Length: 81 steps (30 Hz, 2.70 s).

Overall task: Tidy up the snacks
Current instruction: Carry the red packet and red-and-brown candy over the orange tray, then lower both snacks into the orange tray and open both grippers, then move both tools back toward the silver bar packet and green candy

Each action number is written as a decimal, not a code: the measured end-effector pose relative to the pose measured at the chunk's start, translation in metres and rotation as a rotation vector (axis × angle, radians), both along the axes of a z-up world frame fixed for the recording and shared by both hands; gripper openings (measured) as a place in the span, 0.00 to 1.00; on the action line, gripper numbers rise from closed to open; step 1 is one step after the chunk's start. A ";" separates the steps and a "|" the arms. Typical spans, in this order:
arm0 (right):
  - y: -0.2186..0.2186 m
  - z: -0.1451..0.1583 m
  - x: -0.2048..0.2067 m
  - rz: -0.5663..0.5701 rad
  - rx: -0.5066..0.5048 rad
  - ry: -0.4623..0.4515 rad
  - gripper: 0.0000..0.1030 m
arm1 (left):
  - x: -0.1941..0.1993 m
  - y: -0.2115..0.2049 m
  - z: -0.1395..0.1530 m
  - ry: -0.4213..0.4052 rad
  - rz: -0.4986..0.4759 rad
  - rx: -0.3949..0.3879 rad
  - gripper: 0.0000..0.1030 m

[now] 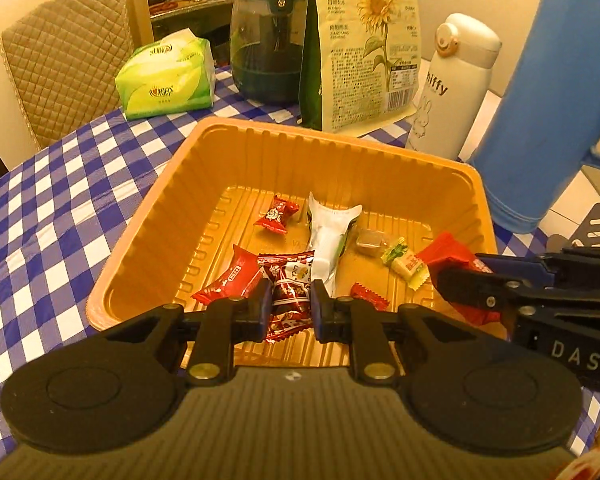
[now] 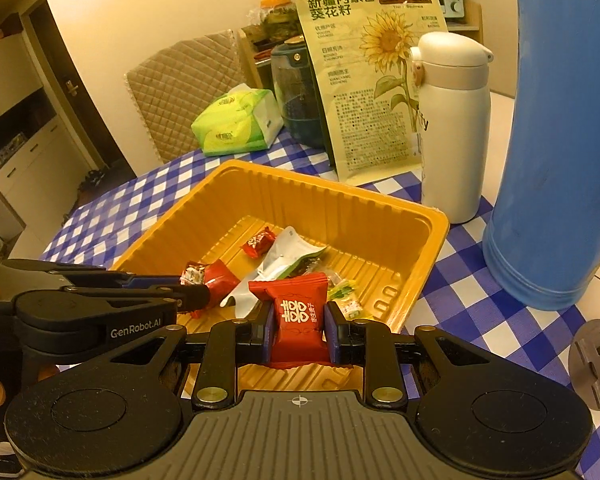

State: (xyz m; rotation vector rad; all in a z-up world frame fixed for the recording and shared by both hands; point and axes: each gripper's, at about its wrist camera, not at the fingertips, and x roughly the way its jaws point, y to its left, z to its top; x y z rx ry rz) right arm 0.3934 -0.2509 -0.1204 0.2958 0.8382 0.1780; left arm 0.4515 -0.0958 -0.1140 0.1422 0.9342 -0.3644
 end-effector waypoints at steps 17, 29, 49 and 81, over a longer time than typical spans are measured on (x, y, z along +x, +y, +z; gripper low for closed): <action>-0.005 -0.009 0.010 -0.008 0.021 0.022 0.25 | 0.008 0.008 -0.002 0.041 0.013 -0.008 0.24; -0.004 -0.020 0.029 0.000 0.036 0.027 0.26 | 0.011 0.011 -0.002 0.042 0.030 -0.005 0.25; -0.012 -0.019 0.033 -0.048 0.097 0.003 0.70 | 0.008 0.013 0.003 -0.004 0.055 0.023 0.53; -0.009 0.021 -0.042 0.030 0.030 -0.015 0.88 | -0.087 0.066 0.037 -0.053 0.197 -0.042 0.70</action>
